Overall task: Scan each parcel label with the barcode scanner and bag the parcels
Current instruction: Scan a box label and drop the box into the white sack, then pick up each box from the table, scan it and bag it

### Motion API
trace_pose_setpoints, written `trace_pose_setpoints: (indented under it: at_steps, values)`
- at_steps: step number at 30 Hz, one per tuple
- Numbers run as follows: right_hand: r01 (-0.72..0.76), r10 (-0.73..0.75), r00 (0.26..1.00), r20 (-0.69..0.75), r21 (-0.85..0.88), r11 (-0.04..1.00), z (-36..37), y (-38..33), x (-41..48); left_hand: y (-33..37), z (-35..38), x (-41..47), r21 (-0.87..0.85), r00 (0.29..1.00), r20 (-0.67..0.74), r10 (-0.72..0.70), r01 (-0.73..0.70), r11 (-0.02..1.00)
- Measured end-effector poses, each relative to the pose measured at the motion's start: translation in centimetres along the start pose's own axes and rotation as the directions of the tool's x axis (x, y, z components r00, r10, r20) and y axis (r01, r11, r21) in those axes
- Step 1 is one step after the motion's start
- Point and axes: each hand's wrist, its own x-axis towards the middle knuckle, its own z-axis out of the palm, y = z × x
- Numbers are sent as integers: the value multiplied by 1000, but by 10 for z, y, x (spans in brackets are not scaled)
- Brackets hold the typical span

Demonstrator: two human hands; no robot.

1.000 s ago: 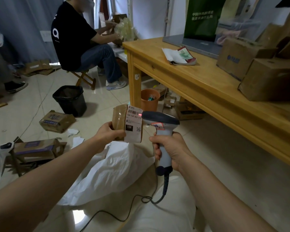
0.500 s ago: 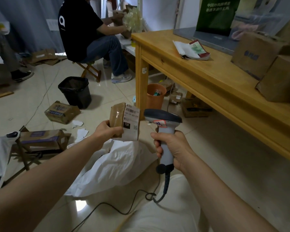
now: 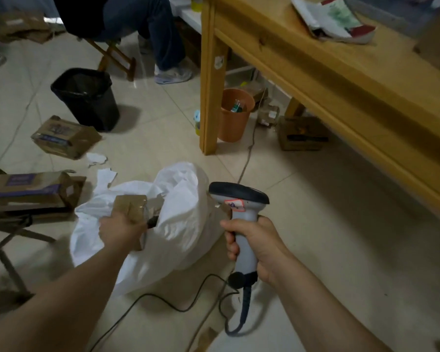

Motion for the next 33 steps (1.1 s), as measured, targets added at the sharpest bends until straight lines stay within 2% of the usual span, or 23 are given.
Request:
trace_pose_setpoints:
  at_steps: [2,4,6,8,10,14,16,19,23,27,30,33]
  values:
    - [-36,36,999,-15,14,999,-4,2,9,19,20,-6,-36,966,234,112,-106,994]
    - [-71,72,997,-41,34,997,-10,3,16,35,47,-18,-38,870,466,162,-163,986]
    - [-100,104,992,-70,56,993,-16,3,18,43,76,-32,-35,793,595,133,-140,990]
    - [-122,131,985,-115,88,989,-27,3,20,47,99,-44,-52,747,655,113,-104,993]
    - [-121,138,978,-155,115,986,-39,3,19,48,108,-46,-49,760,642,96,-84,995]
    - [-94,127,973,-190,174,980,-55,1,7,47,104,-34,-101,880,468,82,-39,994]
    - [-71,110,974,-199,193,979,-59,0,0,46,101,-34,-112,900,427,87,-43,993]
    - [-32,76,977,-201,216,976,-63,-1,-17,45,96,-37,-84,901,428,73,-41,996]
    - [32,14,980,-197,226,974,-70,0,-45,43,94,-31,64,926,354,133,-166,984]
    - [102,-50,977,-207,248,964,-75,-3,-80,86,55,-77,-67,907,308,286,-279,958]
    - [174,-123,970,-208,243,954,-78,-6,-111,128,23,-116,-138,894,219,390,-368,920]
    - [250,-198,957,-214,251,935,-83,-15,-144,174,-10,-162,-232,850,137,509,-472,850]
